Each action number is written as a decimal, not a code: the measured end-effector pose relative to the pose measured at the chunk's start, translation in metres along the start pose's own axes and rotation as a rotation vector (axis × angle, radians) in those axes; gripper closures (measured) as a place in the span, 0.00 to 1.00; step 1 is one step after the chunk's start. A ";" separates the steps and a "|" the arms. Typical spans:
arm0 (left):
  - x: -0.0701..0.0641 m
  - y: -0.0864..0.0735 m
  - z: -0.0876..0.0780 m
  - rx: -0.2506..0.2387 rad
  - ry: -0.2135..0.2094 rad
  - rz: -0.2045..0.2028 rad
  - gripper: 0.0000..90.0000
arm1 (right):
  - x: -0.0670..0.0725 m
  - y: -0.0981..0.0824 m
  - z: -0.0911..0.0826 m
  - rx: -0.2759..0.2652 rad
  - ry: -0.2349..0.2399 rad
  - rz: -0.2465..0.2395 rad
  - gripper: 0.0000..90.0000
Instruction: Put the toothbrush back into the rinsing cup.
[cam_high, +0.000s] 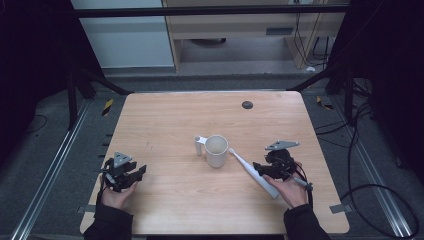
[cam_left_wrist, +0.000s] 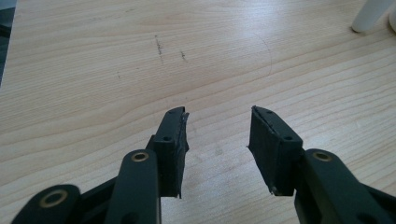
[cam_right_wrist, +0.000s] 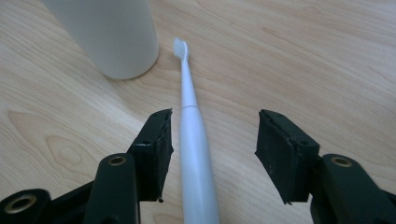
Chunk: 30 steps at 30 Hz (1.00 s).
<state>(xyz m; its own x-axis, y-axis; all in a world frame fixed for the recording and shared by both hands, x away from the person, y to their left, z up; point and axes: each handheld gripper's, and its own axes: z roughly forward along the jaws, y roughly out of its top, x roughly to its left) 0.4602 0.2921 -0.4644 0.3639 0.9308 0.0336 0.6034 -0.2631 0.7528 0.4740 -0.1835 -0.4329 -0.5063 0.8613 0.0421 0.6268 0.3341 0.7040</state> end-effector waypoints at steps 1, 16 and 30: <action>0.000 0.000 0.000 0.000 0.001 0.002 0.61 | 0.001 0.003 0.001 0.002 0.001 -0.003 0.50; -0.002 0.000 0.003 0.004 0.002 0.013 0.59 | 0.012 0.046 0.019 0.077 0.040 -0.064 0.53; -0.003 0.000 0.005 0.011 0.002 0.017 0.58 | 0.011 0.047 0.041 0.192 0.045 -0.093 0.59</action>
<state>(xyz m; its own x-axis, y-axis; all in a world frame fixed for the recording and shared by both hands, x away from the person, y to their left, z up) 0.4625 0.2884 -0.4676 0.3732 0.9265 0.0477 0.6051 -0.2821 0.7445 0.5215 -0.1425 -0.4286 -0.5905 0.8068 0.0180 0.6751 0.4816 0.5588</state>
